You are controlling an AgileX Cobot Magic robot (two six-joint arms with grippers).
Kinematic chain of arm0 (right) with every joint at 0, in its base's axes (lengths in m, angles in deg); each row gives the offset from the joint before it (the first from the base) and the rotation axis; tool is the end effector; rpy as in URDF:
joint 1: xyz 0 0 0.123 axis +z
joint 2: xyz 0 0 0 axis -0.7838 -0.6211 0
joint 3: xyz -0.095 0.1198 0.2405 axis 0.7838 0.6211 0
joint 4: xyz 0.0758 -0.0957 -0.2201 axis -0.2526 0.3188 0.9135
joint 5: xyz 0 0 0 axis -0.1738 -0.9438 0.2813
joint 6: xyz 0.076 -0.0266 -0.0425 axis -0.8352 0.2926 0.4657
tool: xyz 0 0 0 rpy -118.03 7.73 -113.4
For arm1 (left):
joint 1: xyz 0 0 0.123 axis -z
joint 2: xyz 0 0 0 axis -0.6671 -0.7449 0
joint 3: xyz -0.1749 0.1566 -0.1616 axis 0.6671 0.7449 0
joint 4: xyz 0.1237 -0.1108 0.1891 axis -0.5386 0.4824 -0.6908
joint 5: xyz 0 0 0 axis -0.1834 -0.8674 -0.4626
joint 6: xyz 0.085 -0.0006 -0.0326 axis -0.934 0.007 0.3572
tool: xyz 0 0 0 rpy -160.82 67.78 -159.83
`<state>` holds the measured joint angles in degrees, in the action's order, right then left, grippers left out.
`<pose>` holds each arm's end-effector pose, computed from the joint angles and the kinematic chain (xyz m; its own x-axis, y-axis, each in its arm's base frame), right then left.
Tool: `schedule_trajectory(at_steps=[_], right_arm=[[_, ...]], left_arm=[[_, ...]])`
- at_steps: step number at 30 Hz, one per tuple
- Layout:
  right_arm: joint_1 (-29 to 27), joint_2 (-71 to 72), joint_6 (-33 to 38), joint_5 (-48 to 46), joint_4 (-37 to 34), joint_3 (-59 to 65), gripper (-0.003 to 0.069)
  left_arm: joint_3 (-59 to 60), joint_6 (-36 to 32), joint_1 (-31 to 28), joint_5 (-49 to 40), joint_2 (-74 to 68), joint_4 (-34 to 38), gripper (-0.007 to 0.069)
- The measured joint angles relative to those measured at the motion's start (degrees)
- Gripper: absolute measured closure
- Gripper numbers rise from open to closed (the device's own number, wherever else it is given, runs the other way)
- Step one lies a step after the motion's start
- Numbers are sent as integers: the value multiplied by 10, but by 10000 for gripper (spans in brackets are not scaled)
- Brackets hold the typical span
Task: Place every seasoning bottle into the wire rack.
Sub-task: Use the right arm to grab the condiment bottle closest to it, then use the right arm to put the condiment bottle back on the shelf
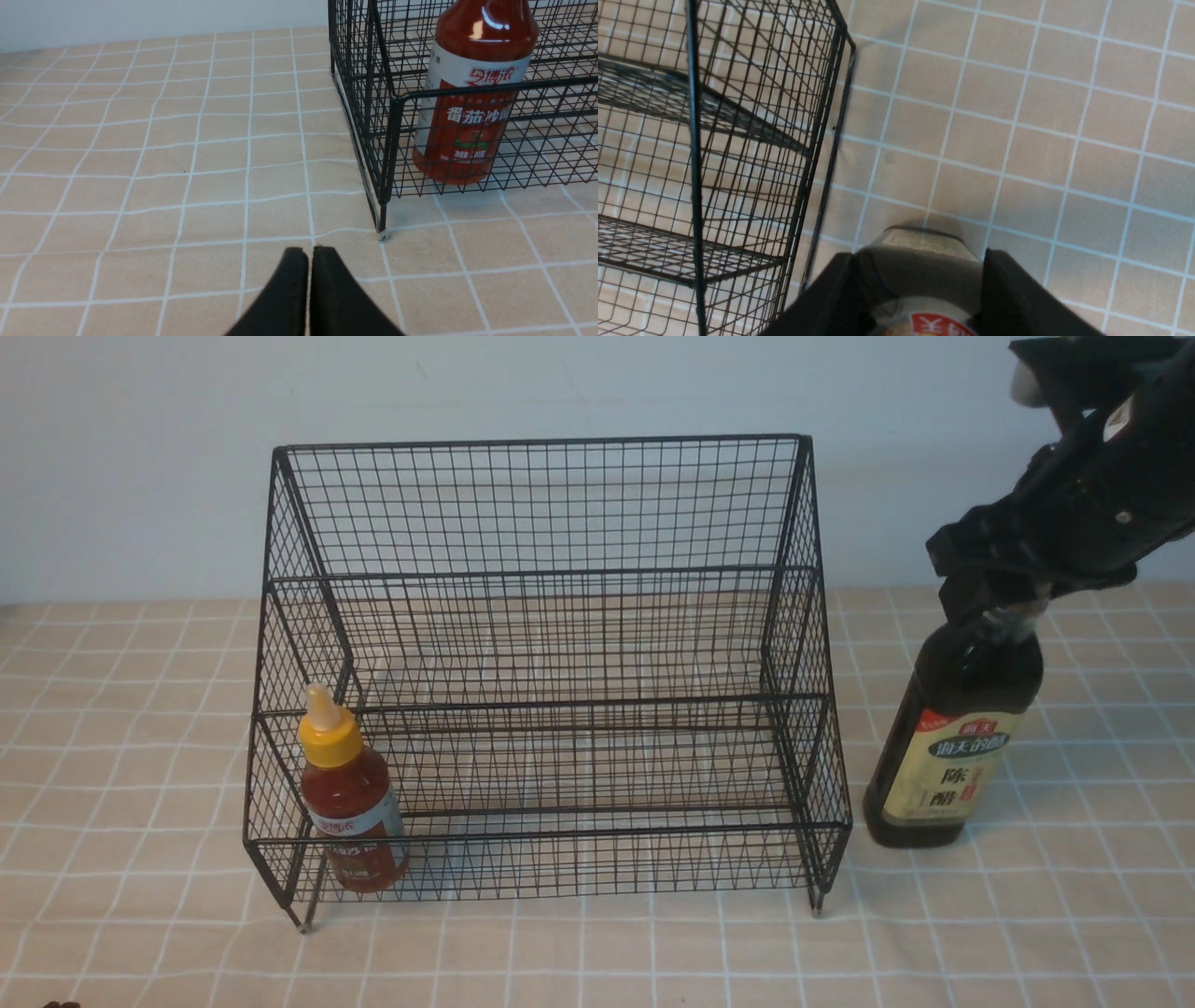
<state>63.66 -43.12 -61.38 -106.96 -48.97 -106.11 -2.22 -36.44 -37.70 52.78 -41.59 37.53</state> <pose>0.3310 0.0783 0.3285 -0.9023 -0.1756 -0.3937 -0.2245 0.9710 0.0816 0.0521 -0.0025 0.1709 -0.3041 0.0429 -0.9517 0.0644 0.9976 0.0243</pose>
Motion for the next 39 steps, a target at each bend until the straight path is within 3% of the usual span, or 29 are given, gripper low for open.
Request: schedule_trajectory(at_steps=[10, 17, 23, 29, 39], right_arm=[[1, 81, 0, -38, 2, -14, 344], [1, 95, 0, -84, -1, -119, 344], [7, 100, 22, -98, -47, -228, 344], [50, 102, 27, -64, -106, -253, 344], [127, 37, 26, 12, -117, -256, 344]], left_arm=[[0, 0, 0, 0, 0, 0, 631], [0, 0, 0, 0, 0, 0, 631], [0, 0, 0, 0, 0, 0, 631], [0, 0, 0, 0, 0, 0, 631], [0, 0, 0, 0, 0, 0, 631]])
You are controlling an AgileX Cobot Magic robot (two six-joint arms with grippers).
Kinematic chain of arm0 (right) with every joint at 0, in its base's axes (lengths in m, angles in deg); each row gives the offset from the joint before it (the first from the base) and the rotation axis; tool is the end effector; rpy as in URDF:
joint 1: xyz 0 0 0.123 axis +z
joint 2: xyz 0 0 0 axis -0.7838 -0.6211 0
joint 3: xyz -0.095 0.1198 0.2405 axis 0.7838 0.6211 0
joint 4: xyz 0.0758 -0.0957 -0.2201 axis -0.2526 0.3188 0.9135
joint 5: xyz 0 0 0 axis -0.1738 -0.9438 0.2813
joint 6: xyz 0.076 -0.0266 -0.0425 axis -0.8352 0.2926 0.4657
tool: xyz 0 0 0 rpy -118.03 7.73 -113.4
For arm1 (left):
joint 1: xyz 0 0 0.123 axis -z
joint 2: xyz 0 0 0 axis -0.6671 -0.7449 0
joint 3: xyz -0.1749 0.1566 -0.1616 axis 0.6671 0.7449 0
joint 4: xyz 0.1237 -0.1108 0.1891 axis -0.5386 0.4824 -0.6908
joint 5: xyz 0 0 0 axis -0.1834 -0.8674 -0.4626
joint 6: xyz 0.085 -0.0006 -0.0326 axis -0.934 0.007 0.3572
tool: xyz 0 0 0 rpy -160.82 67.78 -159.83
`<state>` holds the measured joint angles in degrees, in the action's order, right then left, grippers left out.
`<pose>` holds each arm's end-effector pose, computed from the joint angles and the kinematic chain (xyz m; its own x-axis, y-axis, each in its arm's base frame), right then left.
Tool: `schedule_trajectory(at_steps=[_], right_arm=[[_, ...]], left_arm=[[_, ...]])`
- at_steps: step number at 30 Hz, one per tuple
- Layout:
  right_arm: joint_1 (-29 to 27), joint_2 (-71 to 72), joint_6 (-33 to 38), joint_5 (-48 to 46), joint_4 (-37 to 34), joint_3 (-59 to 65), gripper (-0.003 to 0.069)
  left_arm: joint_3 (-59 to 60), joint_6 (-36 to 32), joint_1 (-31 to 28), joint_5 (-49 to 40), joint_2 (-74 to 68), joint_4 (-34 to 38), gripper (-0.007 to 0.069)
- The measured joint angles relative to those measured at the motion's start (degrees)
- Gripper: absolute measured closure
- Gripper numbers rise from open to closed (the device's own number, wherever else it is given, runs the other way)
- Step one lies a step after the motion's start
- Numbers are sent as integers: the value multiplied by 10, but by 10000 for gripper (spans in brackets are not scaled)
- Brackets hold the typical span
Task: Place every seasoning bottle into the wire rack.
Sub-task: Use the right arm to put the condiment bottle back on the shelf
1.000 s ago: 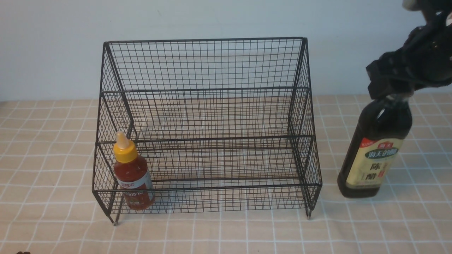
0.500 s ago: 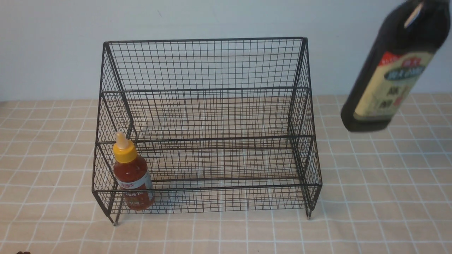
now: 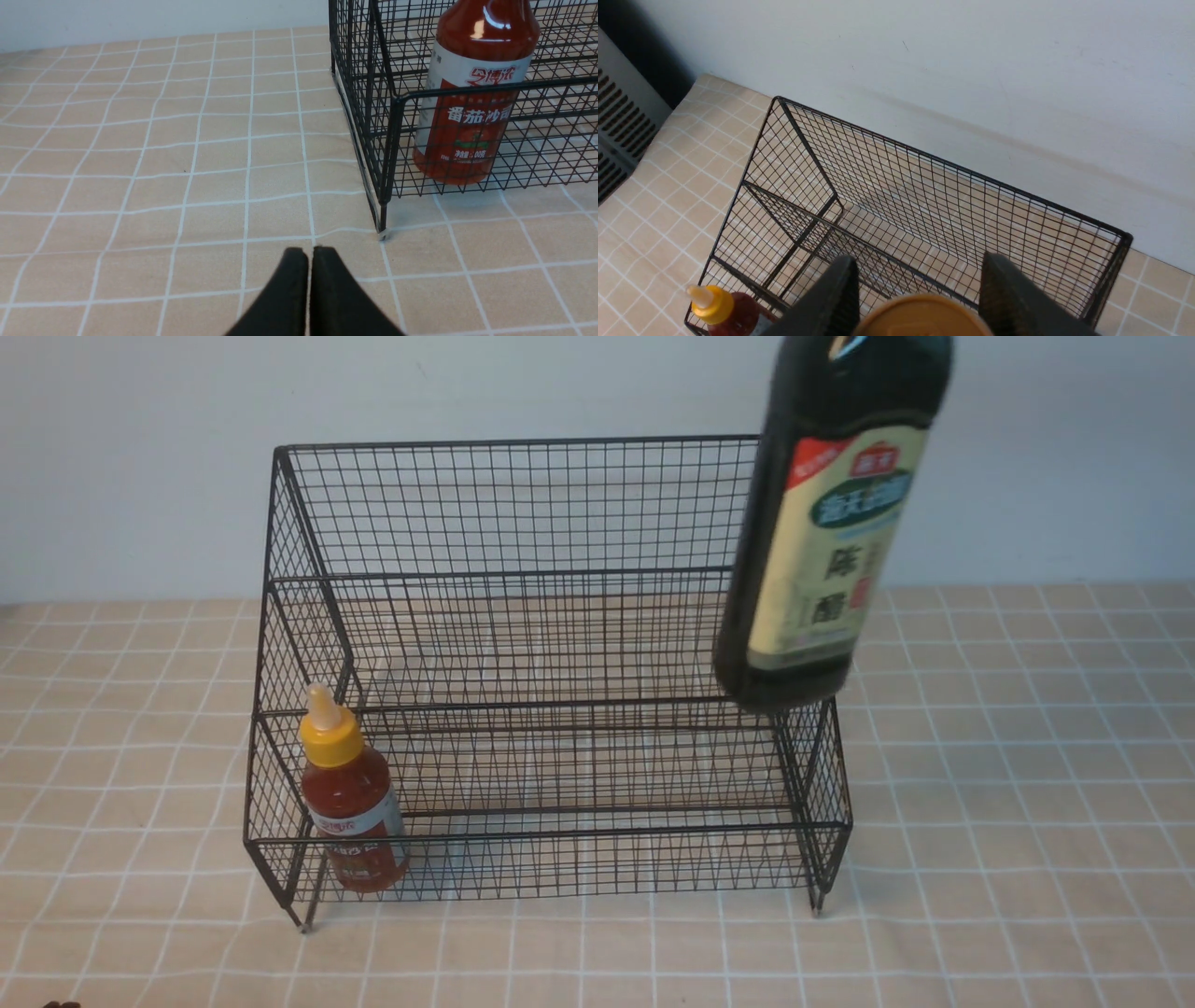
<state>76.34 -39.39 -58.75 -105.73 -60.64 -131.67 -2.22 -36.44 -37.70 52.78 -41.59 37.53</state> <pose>0.2820 0.1557 0.4858 -0.5644 -0.1861 -0.8042 -0.5577 0.8043 0.2052 0.0521 -0.0025 0.1709 -0.3041 0.0429 -0.9517 0.0644 0.9976 0.0243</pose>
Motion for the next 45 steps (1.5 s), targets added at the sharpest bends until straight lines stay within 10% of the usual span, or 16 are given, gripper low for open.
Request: schedule_trajectory(at_steps=[38, 45], right_arm=[[1, -170, -60, -80, 82, -2, 342], [1, -163, -61, -96, 75, -22, 193]], left_arm=[[0, 0, -1, 0, 0, 0, 631], [0, 0, -1, 0, 0, 0, 631]])
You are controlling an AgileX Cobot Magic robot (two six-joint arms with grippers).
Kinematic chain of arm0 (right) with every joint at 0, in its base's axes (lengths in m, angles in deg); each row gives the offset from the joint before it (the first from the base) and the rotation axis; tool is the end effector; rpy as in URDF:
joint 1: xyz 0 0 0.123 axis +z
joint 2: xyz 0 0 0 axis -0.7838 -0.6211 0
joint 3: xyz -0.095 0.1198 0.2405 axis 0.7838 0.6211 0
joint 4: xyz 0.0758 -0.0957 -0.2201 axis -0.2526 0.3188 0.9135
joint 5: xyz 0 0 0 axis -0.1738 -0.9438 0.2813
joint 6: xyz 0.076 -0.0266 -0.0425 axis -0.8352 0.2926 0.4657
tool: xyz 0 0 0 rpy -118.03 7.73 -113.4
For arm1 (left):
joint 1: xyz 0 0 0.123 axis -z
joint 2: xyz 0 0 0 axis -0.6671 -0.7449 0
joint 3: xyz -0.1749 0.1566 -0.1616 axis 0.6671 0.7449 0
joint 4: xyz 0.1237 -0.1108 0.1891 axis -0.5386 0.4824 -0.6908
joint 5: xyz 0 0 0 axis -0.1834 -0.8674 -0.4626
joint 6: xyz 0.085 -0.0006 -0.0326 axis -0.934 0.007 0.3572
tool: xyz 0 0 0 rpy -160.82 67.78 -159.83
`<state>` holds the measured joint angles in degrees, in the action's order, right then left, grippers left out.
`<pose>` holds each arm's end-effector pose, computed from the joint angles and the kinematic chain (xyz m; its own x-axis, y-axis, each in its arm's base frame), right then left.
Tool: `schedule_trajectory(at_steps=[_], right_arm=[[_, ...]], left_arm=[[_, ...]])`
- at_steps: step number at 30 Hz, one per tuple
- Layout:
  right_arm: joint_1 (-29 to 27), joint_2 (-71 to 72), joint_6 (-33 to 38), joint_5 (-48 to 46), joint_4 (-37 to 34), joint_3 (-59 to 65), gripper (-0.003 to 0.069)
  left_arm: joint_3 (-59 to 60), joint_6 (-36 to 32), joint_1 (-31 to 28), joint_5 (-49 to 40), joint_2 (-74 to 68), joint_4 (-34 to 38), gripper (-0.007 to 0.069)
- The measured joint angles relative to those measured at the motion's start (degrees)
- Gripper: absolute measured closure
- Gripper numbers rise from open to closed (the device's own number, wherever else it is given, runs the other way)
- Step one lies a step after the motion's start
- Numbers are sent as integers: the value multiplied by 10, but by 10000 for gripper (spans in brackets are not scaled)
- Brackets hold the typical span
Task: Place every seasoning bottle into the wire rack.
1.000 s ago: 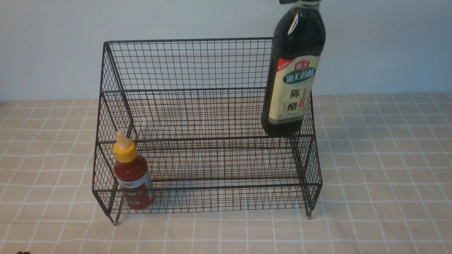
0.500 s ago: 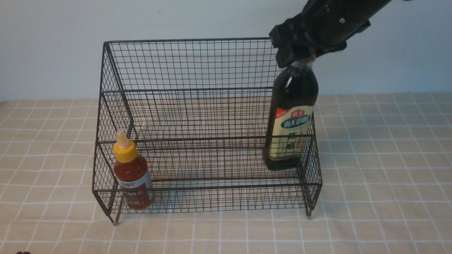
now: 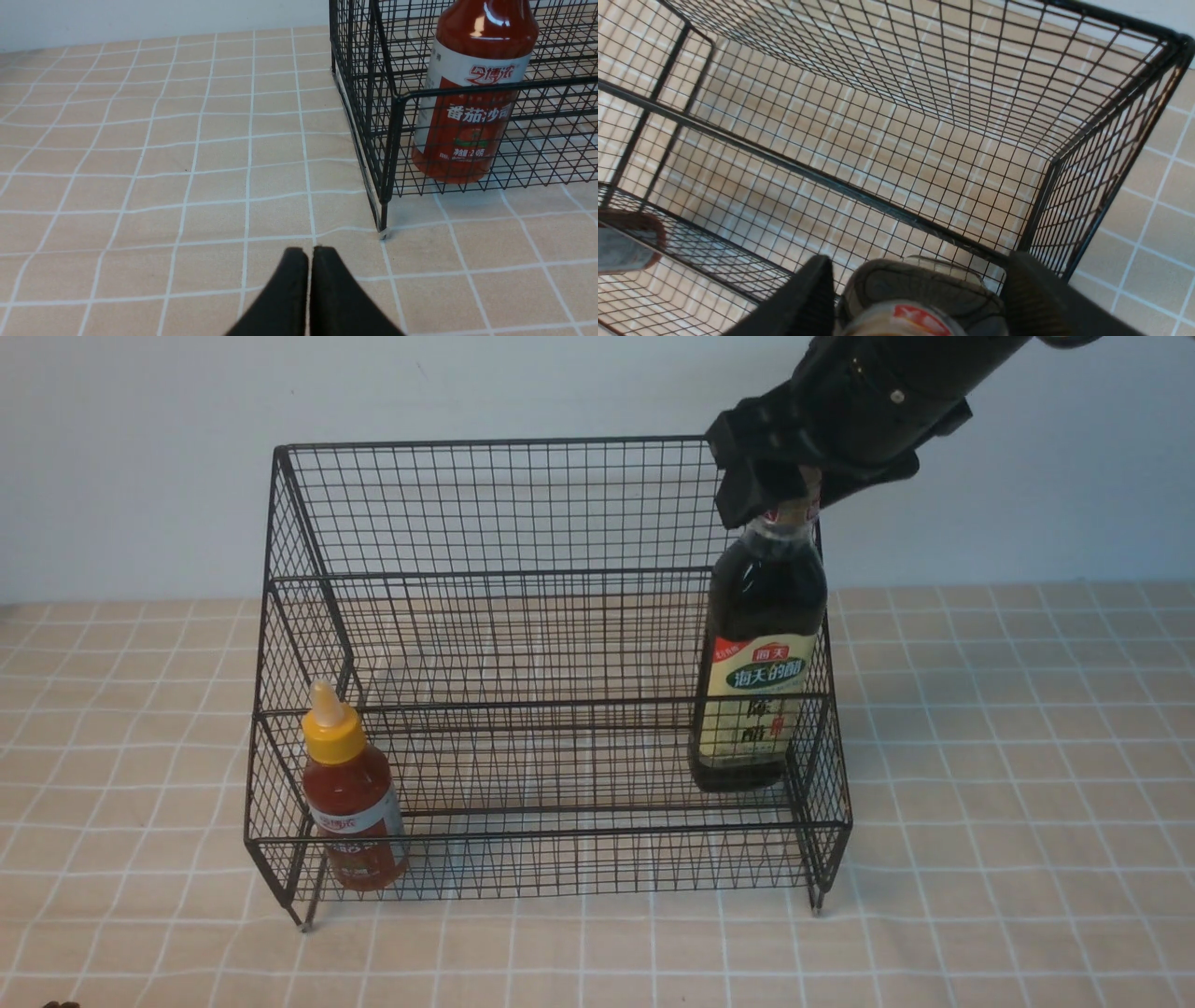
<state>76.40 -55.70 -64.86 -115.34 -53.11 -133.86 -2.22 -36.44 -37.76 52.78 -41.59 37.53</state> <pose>0.3555 0.1797 0.3814 -0.8241 -0.2855 -0.4892 -0.4145 0.8926 0.1773 0.0521 -0.0024 0.1709 -0.3041 0.0425 -0.9517 0.0634 0.9977 0.0243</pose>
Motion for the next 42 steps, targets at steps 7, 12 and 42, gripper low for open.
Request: schedule_trajectory(at_steps=[7, 12, 42], right_arm=[[0, 35, -1, -5, 3, -61, 147], [0, 86, -1, -6, 13, -92, 167], [0, 810, -74, 230, 49, 596, 672]], left_arm=[[0, 0, 0, 0, 0, 0, 631], [0, 0, 0, 0, 0, 0, 631], [0, 0, 0, 0, 0, 0, 631]])
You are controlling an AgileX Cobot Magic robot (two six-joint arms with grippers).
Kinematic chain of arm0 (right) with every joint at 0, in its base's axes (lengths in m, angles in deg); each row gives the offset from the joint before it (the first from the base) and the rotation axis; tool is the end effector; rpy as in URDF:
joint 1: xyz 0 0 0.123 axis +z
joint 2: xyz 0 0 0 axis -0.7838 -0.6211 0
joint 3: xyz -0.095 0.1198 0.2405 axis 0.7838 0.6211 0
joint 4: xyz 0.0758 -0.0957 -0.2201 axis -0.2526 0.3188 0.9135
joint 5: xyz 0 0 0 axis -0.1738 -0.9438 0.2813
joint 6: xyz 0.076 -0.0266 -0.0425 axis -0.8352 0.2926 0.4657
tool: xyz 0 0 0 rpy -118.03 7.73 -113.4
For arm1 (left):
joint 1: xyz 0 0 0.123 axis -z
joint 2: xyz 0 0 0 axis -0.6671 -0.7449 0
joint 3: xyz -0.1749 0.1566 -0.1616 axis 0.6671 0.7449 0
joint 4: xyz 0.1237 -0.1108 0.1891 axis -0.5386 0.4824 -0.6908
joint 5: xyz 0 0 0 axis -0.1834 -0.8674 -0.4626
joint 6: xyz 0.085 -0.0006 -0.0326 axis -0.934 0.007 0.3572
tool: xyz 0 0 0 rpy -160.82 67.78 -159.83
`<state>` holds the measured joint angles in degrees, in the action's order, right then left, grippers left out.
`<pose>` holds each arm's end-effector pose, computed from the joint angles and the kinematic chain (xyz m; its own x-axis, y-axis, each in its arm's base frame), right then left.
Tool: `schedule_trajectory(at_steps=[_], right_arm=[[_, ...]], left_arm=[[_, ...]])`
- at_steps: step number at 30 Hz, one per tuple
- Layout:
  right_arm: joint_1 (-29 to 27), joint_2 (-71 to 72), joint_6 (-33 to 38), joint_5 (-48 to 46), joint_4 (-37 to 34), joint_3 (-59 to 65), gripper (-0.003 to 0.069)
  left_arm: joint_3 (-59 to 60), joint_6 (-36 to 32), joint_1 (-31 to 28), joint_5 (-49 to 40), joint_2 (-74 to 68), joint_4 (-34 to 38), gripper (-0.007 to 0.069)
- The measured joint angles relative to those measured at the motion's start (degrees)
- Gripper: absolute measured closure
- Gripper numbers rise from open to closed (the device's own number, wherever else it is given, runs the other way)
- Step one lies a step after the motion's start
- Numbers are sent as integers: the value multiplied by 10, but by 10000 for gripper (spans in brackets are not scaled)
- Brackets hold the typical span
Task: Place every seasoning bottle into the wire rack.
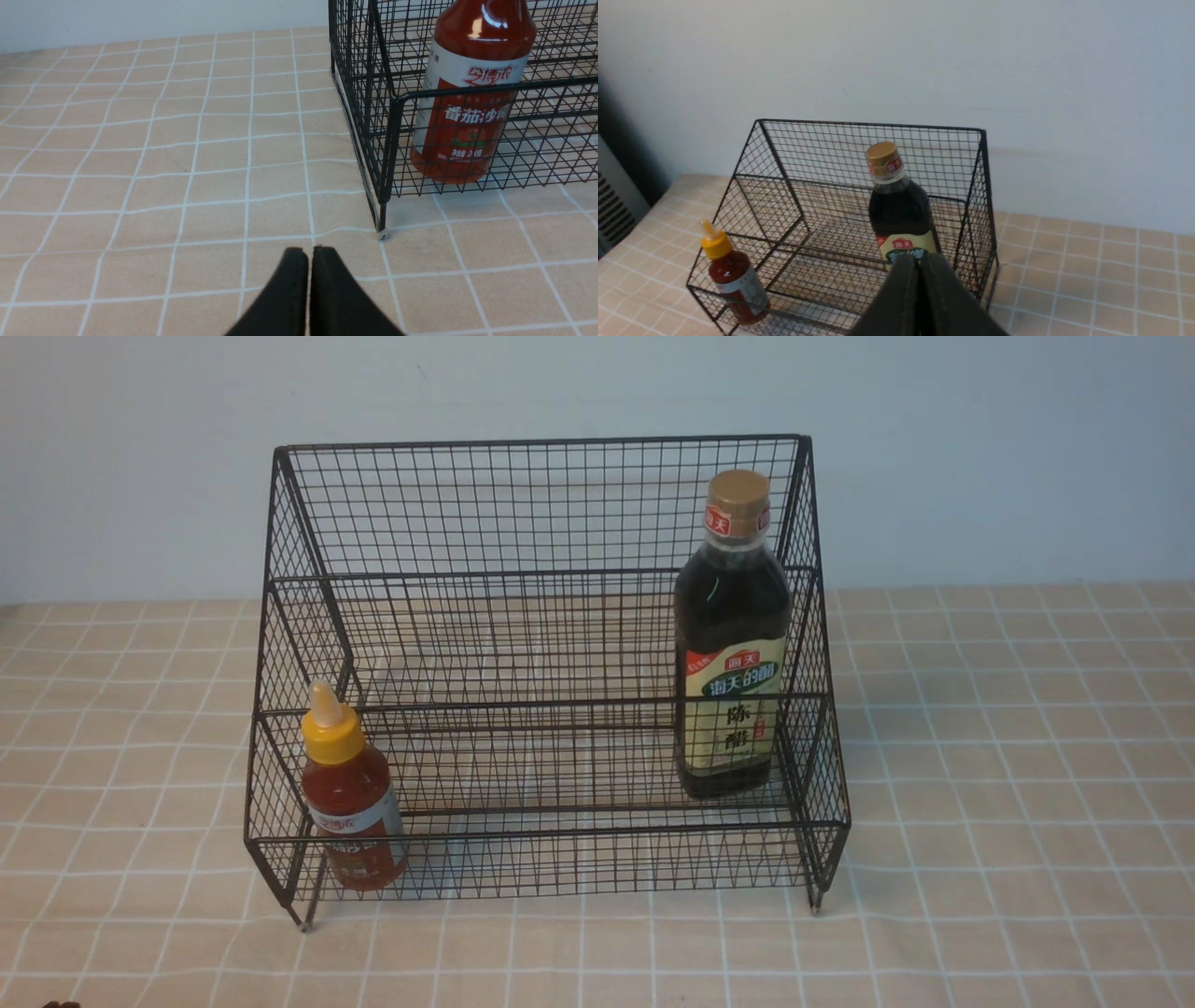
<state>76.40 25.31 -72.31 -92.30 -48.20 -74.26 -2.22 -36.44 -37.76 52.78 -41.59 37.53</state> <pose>0.0370 0.0230 0.4076 -0.3385 0.0816 -0.9374 -0.4063 0.8859 0.2238 0.0521 -0.0024 0.1709 -0.3041 0.0425 -0.9517 0.0634 0.9977 0.0243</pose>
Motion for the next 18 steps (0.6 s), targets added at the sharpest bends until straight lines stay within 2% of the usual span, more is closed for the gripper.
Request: schedule_trajectory(at_steps=[4, 9, 15, 18], right_arm=[[0, 32, 11, 15, -6, 55, 672], [0, 43, 58, 36, 13, 105, 672], [-2, 51, 90, 121, 33, 167, 672], [-36, 77, 96, 184, 44, 226, 672]], left_arm=[[0, 0, 0, 0, 0, 0, 631], [0, 0, 0, 0, 0, 0, 631], [0, 0, 0, 0, 0, 0, 631], [0, 0, 0, 0, 0, 0, 631]])
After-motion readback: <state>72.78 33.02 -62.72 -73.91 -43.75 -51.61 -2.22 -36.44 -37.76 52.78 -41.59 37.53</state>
